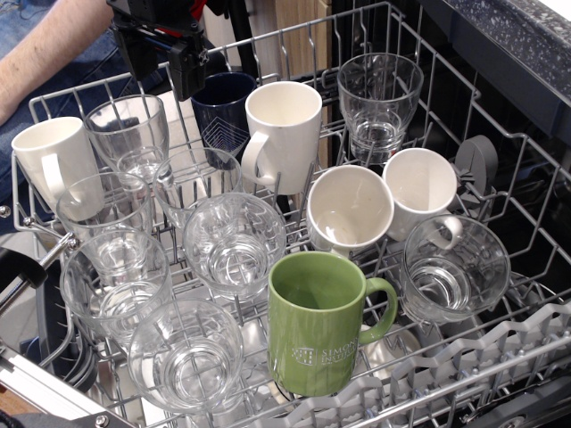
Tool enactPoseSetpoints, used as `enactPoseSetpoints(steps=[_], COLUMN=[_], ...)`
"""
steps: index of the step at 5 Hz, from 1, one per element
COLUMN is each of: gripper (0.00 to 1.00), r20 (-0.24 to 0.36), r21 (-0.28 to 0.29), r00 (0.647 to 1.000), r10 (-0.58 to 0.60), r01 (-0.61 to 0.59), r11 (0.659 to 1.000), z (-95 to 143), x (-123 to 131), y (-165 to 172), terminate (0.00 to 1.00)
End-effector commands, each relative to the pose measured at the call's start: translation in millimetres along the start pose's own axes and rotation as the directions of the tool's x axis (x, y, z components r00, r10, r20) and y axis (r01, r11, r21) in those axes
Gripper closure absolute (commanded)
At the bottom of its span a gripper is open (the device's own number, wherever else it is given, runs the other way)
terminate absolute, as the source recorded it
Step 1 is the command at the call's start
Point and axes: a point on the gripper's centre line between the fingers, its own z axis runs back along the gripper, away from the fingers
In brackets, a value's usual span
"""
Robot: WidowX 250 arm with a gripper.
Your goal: Pick up green mug
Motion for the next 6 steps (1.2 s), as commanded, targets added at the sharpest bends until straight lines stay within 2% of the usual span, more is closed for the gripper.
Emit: enactPoseSetpoints(steps=[1,2,3,4,5,6], gripper=[0.0,0.0,0.0,0.0,0.0,0.0], r20=[0.0,-0.065,-0.069,-0.057,-0.062,-0.086], r21=[0.0,-0.037,-0.07,-0.122,-0.155,-0.137], r00=[1.0,0.997,0.987,0.967,0.966,0.975], r10=[0.0,-0.041,-0.146,-0.25,-0.251,-0.205], r01=[0.0,0.038,0.141,0.242,0.239,0.193], r11=[1.0,0.999,0.987,0.963,0.959,0.972], z=[0.0,6.3,15.4,20.7,9.3,-7.2], x=[0.0,-8.6,-24.7,-29.7,-29.0,-24.3], y=[0.0,-28.5,-60.2,-94.1,-126.1,-148.7], terminate=[0.0,0.0,0.0,0.0,0.0,0.0])
